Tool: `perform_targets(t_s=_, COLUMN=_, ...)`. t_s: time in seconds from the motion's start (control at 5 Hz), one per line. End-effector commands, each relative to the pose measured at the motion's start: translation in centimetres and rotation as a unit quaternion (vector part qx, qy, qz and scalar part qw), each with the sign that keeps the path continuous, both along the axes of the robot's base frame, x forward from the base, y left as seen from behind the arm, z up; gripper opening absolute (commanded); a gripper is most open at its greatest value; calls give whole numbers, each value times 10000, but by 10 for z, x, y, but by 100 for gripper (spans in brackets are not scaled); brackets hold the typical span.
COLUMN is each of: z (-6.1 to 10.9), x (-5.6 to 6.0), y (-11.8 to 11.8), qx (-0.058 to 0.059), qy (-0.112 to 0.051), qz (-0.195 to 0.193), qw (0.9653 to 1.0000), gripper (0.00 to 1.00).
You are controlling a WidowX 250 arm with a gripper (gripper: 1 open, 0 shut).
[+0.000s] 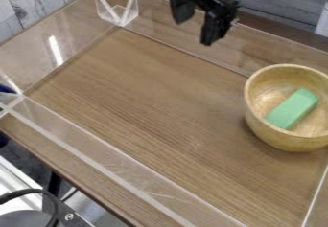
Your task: Put the green block in the brown bowl
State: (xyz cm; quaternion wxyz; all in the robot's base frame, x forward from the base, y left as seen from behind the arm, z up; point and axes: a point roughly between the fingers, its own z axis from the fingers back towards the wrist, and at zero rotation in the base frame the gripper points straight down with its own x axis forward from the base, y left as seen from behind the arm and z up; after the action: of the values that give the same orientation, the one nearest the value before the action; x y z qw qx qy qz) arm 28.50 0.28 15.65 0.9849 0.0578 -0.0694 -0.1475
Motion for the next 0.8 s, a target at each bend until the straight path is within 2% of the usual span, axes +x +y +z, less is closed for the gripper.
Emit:
perform_targets(t_s=0.0, z=13, x=-6, y=15, qx=-163, qy=-230, qz=364, qw=9989, gripper=100)
perform_targets(t_s=0.2, z=10, x=-9, y=31, qx=-305, qy=-224, qz=726, qw=9966, gripper=100)
perform_targets(t_s=0.6, z=3, x=3, y=38, qx=-706, qy=-572, qz=568, qw=9942, gripper=100)
